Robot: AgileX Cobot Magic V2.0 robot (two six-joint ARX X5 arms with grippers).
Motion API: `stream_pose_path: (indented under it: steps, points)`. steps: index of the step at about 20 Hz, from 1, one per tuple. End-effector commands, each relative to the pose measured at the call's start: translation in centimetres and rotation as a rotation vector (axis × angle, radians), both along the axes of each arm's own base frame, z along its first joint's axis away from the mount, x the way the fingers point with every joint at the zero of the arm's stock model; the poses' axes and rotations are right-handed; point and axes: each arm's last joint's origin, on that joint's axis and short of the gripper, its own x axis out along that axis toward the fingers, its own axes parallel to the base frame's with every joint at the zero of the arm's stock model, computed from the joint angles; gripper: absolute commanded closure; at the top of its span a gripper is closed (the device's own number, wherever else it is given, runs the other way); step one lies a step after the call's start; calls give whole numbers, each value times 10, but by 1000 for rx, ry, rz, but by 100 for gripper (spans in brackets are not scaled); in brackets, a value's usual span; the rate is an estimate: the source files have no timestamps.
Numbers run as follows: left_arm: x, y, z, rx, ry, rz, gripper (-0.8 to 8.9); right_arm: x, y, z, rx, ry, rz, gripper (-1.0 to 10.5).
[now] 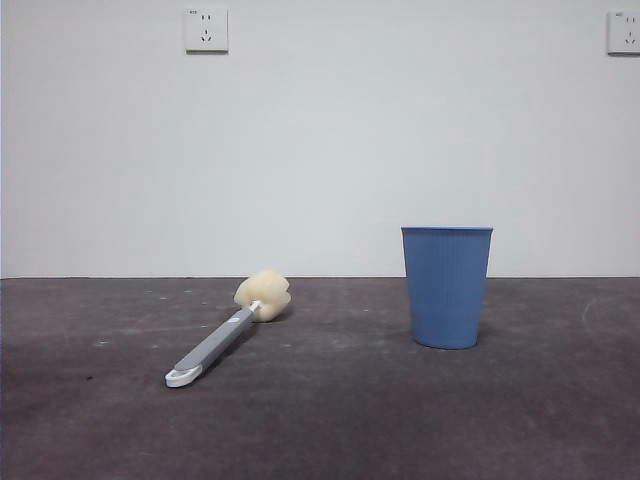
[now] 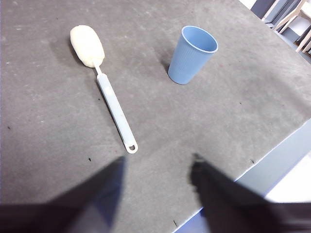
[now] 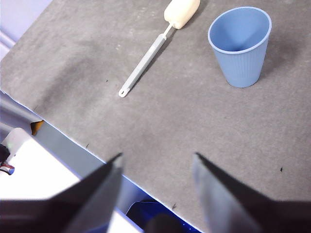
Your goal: Pick up the cup brush,pick up the cup,insert the brush into the cup,clean the cup,put the cup brush back,put the cup back to the fixed position on the table
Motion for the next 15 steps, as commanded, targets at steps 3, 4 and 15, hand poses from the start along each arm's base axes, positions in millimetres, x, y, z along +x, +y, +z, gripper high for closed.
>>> stream_pose_path:
  steps: [3,4,15]
  points:
    - [10,1,2,17,23,33,274,0,0,1,8,0,-5,361]
    - [13,0,3,23,30,34,274,0,0,1,8,0,-5,361]
    - [85,-80,-12,230,120,68,274,2,0,0,11,14,-10,361]
